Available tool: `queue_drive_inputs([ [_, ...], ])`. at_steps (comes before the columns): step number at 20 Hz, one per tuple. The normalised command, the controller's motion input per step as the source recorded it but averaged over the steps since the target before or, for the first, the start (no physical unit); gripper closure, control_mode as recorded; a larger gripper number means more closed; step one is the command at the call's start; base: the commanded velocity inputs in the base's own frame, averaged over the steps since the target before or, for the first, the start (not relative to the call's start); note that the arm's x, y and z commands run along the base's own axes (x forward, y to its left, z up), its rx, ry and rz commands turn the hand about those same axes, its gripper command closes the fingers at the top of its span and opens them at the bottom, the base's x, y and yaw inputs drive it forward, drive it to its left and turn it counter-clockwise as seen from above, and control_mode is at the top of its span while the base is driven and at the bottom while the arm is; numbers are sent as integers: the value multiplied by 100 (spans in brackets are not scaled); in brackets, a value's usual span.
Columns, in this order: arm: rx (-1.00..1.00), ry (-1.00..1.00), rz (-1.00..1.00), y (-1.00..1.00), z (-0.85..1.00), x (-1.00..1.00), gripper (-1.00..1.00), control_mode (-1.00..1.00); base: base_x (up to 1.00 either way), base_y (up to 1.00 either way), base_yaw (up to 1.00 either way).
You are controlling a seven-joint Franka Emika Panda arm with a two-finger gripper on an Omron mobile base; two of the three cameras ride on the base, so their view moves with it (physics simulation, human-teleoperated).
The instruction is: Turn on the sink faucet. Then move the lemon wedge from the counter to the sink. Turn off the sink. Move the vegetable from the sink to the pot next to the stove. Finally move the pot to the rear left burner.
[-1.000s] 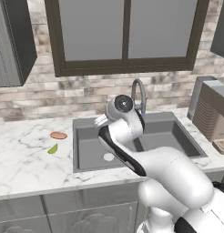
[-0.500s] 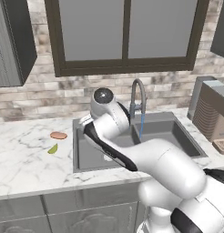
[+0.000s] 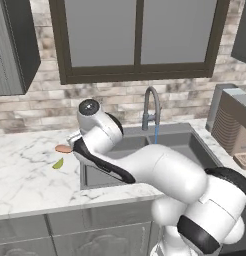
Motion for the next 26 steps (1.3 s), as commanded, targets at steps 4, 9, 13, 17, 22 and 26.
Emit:
queue_drive_inputs([
  [4, 0, 10, -11, 63, -17, 0, -100, -100, 0, 0, 0],
  [9, 0, 9, -5, 36, -22, 2, -100, -100, 0, 0, 0],
  [13, 0, 9, 0, 8, -27, 0, -100, -100, 0, 0, 0],
  [17, 0, 6, -9, 32, -26, 7, -100, -100, 0, 0, 0],
  [22, 0, 2, -14, 39, -25, 15, -100, -100, 0, 0, 0],
  [26, 0, 0, -15, 20, -28, 12, -100, -100, 0, 0, 0],
])
